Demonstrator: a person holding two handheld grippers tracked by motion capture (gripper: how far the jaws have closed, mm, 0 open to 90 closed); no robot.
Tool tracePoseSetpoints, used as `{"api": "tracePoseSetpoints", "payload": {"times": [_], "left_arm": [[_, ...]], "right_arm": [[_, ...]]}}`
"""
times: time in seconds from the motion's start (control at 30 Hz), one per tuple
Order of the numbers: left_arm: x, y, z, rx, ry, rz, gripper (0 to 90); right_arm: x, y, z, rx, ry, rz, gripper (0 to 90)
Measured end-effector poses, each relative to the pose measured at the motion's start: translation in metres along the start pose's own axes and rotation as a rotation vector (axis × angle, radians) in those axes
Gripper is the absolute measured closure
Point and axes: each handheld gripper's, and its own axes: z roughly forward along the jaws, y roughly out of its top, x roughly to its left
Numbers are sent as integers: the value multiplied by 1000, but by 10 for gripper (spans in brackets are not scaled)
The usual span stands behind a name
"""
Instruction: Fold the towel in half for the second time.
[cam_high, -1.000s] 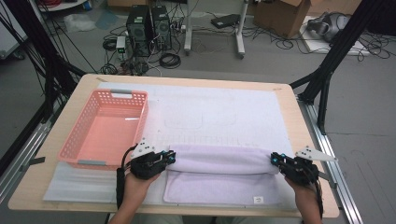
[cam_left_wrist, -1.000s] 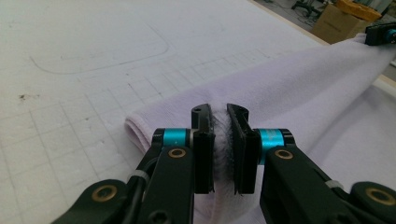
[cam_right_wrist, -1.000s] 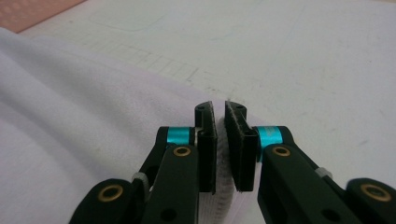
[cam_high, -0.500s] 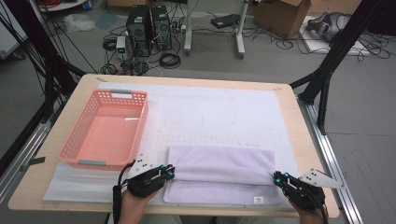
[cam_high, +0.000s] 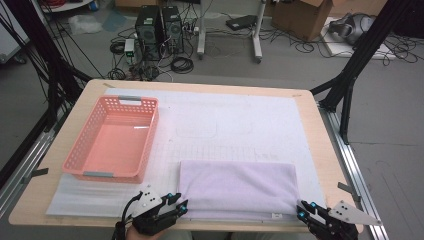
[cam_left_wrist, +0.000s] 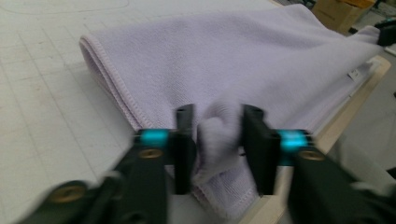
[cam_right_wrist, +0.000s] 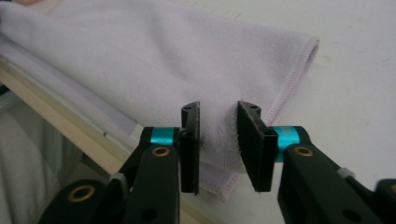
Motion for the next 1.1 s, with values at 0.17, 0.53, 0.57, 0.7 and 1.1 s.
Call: {"api": "tracePoseSetpoints", "payload": {"times": [0.17, 0.53, 0.57, 0.7, 1.1], "left_arm": [[3, 7, -9, -91, -7, -6, 459], [12, 14, -3, -101, 14, -42, 461], [12, 14, -4, -99, 14, -40, 461], [14, 15, -6, -101, 24, -40, 460], [24, 21, 12, 11, 94, -61, 438]], "right_arm": [[-6, 10, -16, -111, -30, 31, 648], [-3, 9, 29, 126, 84, -42, 822], [1, 8, 22, 132, 97, -73, 824], [7, 3, -3, 122, 166, -110, 744], [-17, 13, 0, -1, -7, 30, 589]]}}
